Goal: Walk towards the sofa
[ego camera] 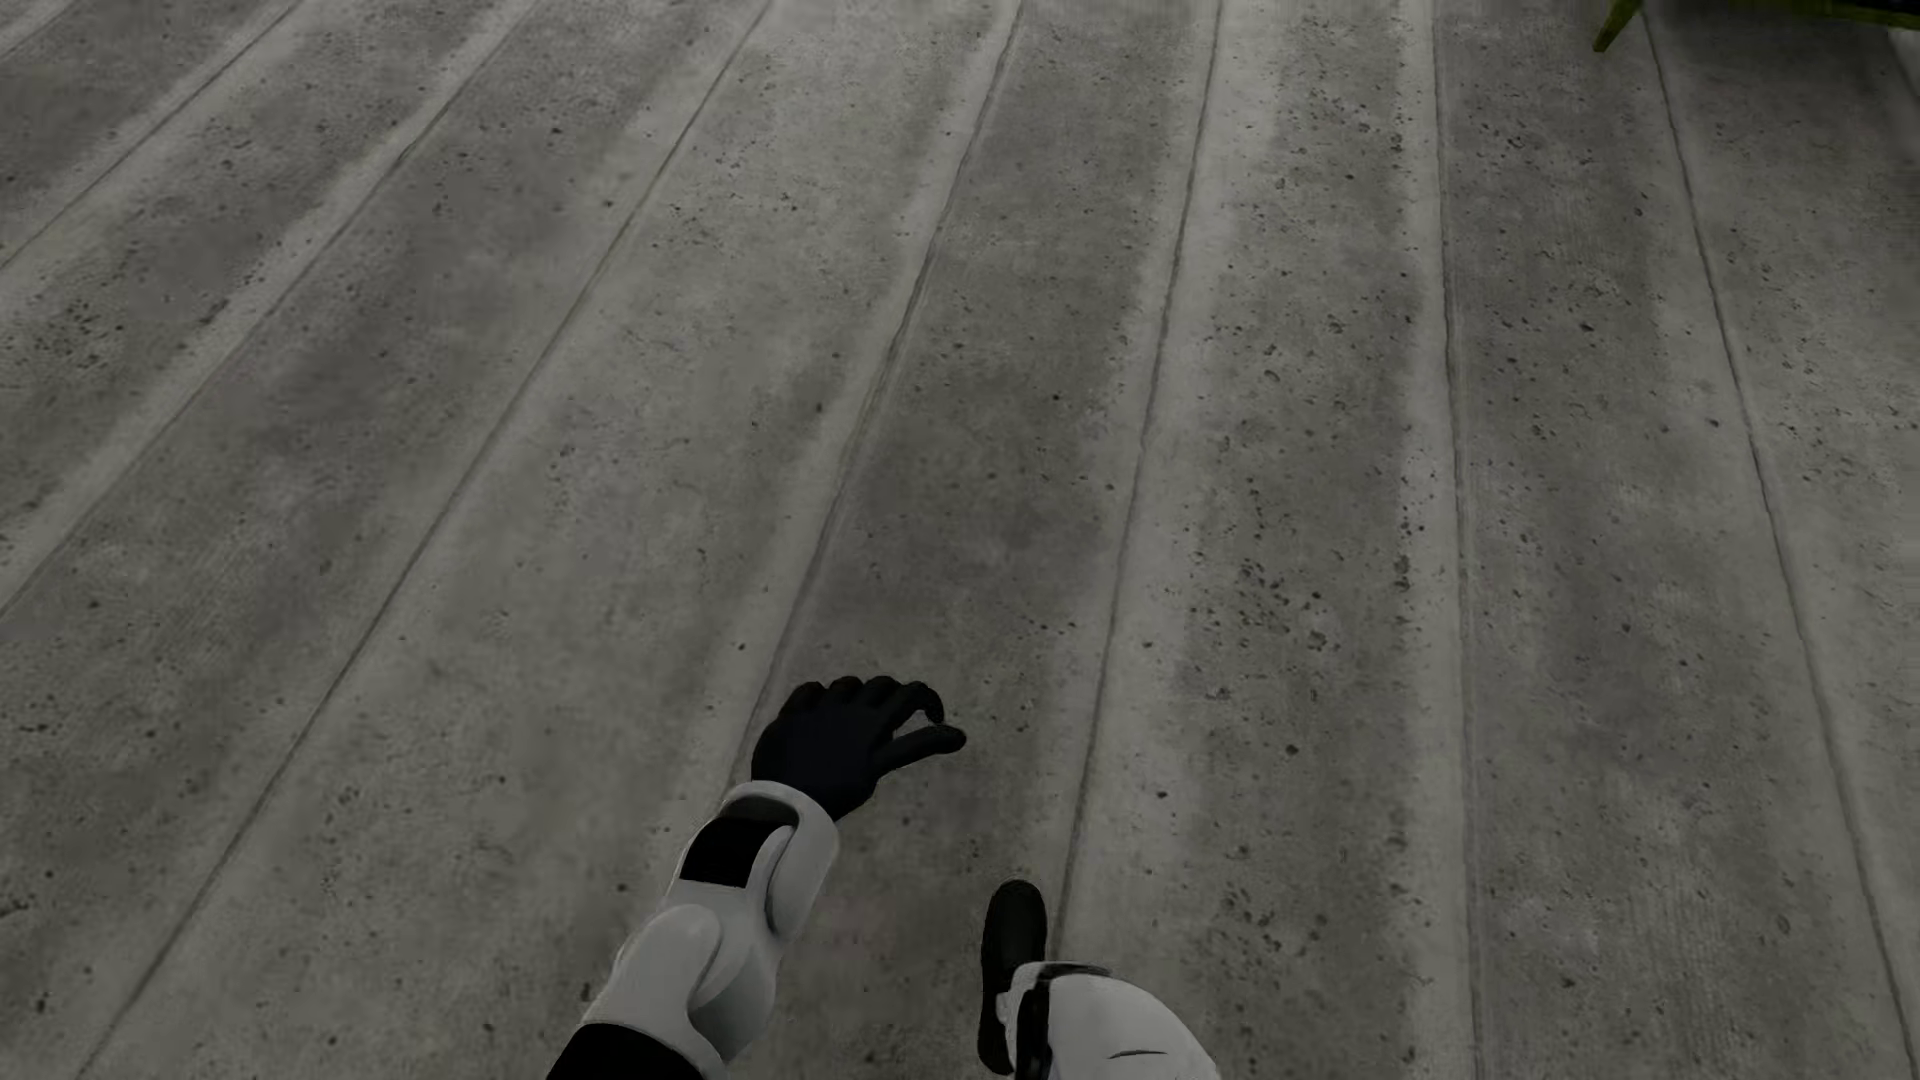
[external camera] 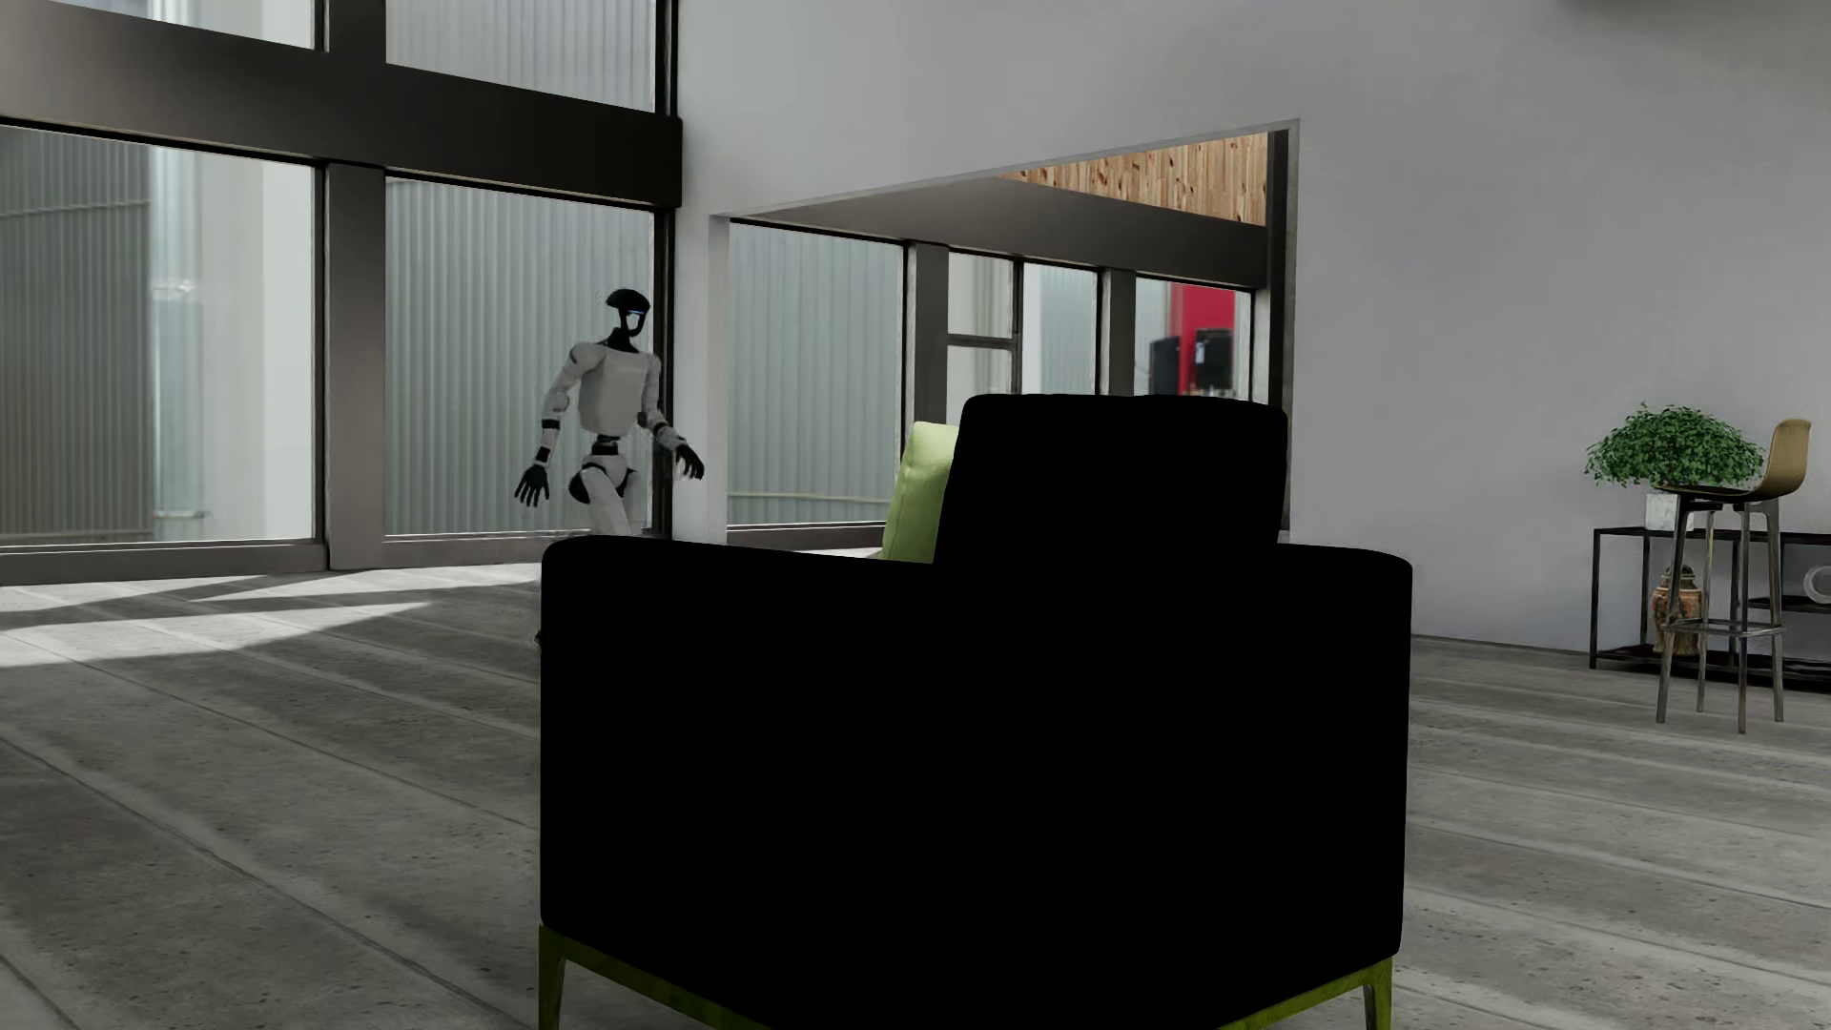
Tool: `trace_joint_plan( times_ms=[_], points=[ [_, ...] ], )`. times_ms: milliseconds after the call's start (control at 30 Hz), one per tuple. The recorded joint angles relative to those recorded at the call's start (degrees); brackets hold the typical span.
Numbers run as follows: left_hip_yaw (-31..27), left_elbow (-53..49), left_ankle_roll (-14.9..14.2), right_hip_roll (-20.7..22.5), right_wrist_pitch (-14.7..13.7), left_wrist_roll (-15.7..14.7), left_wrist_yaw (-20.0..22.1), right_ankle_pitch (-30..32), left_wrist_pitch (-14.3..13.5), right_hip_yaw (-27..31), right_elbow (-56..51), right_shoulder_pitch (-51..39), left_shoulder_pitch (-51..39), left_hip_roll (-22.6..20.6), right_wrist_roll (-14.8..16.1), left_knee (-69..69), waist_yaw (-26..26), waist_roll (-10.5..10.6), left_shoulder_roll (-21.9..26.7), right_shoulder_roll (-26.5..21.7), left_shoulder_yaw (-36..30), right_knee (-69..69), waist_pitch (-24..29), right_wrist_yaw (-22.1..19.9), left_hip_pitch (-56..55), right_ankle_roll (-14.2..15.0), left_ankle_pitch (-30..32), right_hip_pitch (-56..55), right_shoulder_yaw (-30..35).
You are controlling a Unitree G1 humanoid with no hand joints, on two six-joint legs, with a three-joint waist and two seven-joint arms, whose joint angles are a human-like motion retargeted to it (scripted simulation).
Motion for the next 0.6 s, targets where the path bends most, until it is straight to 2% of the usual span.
trace_joint_plan(
  times_ms=[33,67,100,133,167,200,233,300,333,400,433,467,500,533,567,600],
  points=[
    [0.32,-0.42,-1.11,0.68,-0.19,-1.12,-0.61,-3.73,1.79,-0.32,0.25,-1.19,1.18,1.62,-1.50,7.53,-0.18,0.91,1.41,0.59,0.83,7.76,0.32,0.74,-0.46,-1.10,5.58,-0.48,0.09],
    [0.14,0.54,-3.63,0.72,0.26,-1.74,-0.11,-9.56,4.05,-0.94,-0.45,-2.14,2.61,3.30,-1.85,19.74,-0.29,1.90,1.55,2.04,2.03,14.21,0.61,-0.34,-3.84,-1.12,11.91,0.28,-1.11],
    [-0.66,3.05,-7.52,0.80,0.60,-2.15,0.53,-14.24,7.07,-2.01,-1.55,-2.98,3.87,5.43,-1.78,33.08,-0.20,2.87,0.90,3.98,3.64,17.14,0.73,-2.00,-9.28,-0.65,19.72,2.79,-2.03],
    [-2.13,5.96,-7.16,1.28,0.33,-2.73,1.24,-17.33,10.10,-2.73,-2.87,-4.35,5.61,6.28,-0.84,43.37,0.19,3.80,-0.24,5.65,6.11,17.09,0.72,-3.78,-15.19,-0.17,20.91,6.60,-2.70],
    [-2.51,8.50,-5.11,1.89,-0.35,-3.59,1.68,-19.27,13.21,-2.87,-3.97,-6.26,8.19,6.79,0.02,50.19,0.81,4.48,-1.52,6.34,9.33,15.27,0.66,-4.99,-21.47,0.33,16.73,10.99,-2.42],
    [-1.67,10.30,-3.79,2.56,-1.06,-4.68,1.99,-20.50,15.92,-2.44,-4.70,-8.79,11.60,8.27,-0.05,53.71,1.67,4.86,-2.68,6.13,12.99,12.53,0.55,-5.52,-27.81,0.85,15.12,15.38,-1.00],
    [-0.15,12.22,-4.19,3.31,-1.48,-6.09,3.04,-21.60,17.67,-1.69,-6.33,-10.87,15.23,10.66,-0.54,54.05,2.70,5.04,-3.73,5.72,16.50,9.78,0.42,-5.31,-33.92,1.35,14.80,19.44,1.03],
    [2.32,15.01,-3.13,4.21,-3.17,-9.16,1.72,-24.09,18.44,0.30,-10.13,-15.87,22.24,13.70,-1.41,45.72,4.97,5.11,-3.19,3.57,22.43,5.09,0.24,-5.33,-44.01,2.45,13.72,26.79,5.43],
    [3.22,16.81,-2.56,4.36,-4.65,-9.40,-0.03,-25.75,18.70,1.17,-12.75,-17.75,25.45,14.42,-1.49,37.53,6.05,5.13,-1.94,2.12,24.30,3.90,0.27,-5.84,-47.36,3.04,13.45,30.05,7.65],
    [5.11,21.31,-3.74,4.19,-6.35,-7.00,-3.52,-28.40,19.65,2.71,-19.97,-20.06,30.33,13.98,-0.47,10.25,7.85,5.28,0.52,-0.87,26.48,0.83,0.49,-7.92,-48.77,4.34,13.62,36.57,10.30],
    [3.06,23.47,-4.52,3.71,-6.40,-4.60,-5.43,-28.55,21.08,3.69,-23.06,-20.80,32.50,12.07,0.25,-7.07,8.65,5.16,1.13,-2.41,27.05,-1.29,0.54,-7.92,-46.84,4.95,13.61,39.87,11.15],
    [0.06,25.08,-3.24,3.17,-6.12,-1.84,-7.49,-28.33,21.66,4.70,-25.08,-21.57,34.66,10.70,0.97,-15.98,9.29,4.90,1.48,-3.66,27.23,-1.47,0.60,-7.76,-46.29,5.39,10.79,43.00,11.58],
    [1.22,26.12,-7.31,2.42,-5.45,0.97,-9.55,-28.18,21.83,5.05,-25.80,-21.94,36.61,10.33,0.90,-15.47,9.47,4.65,1.64,-4.80,27.23,1.12,0.69,-7.28,-46.24,5.69,10.84,45.04,11.57],
    [1.67,26.75,-6.35,1.01,-4.20,3.58,-11.52,-25.83,21.07,4.99,-25.70,-21.78,37.71,9.52,0.79,-11.28,9.65,4.21,1.28,-5.70,26.87,4.19,0.85,-6.67,-46.13,5.12,16.51,46.70,10.68],
    [1.67,27.09,-5.36,-0.58,-2.95,5.92,-12.81,-20.65,19.93,4.50,-24.54,-21.26,38.13,8.65,0.02,-6.15,9.91,3.55,0.82,-6.14,26.59,9.82,1.13,-6.64,-45.84,3.27,24.46,47.33,9.79],
    [2.45,27.12,-1.00,-3.26,-1.51,7.72,-13.38,-14.64,19.21,2.95,-22.12,-20.81,37.61,7.89,-1.26,1.43,10.01,2.69,-0.15,-6.07,26.51,19.84,1.58,-7.45,-46.30,1.60,22.61,45.46,8.85]
  ],
)
